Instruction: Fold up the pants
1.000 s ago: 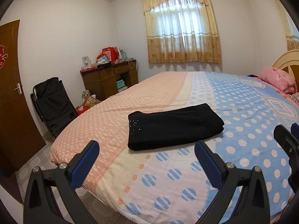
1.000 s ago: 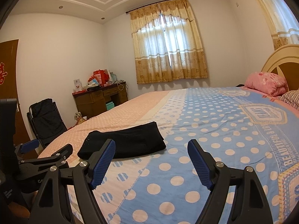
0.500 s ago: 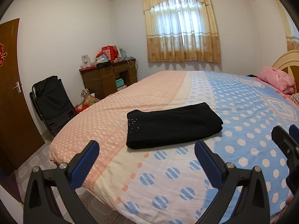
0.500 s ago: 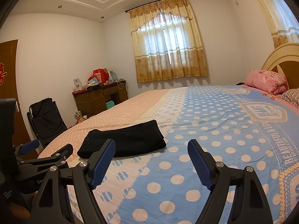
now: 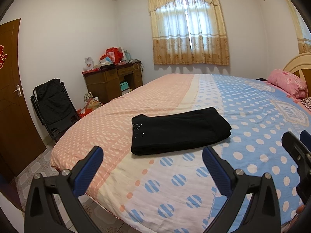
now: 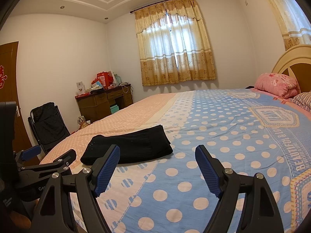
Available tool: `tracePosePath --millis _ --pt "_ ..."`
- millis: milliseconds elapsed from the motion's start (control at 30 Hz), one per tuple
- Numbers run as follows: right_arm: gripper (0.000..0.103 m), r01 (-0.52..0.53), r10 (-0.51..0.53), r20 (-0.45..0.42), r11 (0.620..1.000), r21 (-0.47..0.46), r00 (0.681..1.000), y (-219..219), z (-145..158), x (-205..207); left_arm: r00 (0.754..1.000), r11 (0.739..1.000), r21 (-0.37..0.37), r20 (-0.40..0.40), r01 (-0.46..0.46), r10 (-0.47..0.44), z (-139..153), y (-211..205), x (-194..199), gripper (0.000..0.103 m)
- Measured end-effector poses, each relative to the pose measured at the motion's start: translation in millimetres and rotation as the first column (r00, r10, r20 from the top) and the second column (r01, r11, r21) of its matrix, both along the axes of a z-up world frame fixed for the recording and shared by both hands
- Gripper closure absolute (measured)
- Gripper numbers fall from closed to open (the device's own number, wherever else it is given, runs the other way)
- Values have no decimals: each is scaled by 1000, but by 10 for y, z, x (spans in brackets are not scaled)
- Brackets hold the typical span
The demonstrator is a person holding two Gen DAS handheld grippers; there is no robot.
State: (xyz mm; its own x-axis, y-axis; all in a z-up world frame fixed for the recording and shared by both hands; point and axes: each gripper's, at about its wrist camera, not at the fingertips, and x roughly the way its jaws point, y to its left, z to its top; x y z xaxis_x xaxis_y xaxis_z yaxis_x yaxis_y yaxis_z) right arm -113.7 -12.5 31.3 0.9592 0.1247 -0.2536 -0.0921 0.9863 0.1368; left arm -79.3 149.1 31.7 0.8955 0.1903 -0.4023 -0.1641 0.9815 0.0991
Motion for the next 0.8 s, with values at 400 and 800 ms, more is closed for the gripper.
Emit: tracePosePath --millis 400,800 --pt "22 8 -8 -6 1000 0 1000 0 18 -2 999 999 10 3 -35 35 20 -75 0 0" --pt "22 12 -12 -27 1000 8 1000 20 -27 55 999 1000 -9 -20 -26 25 23 -10 83 0"
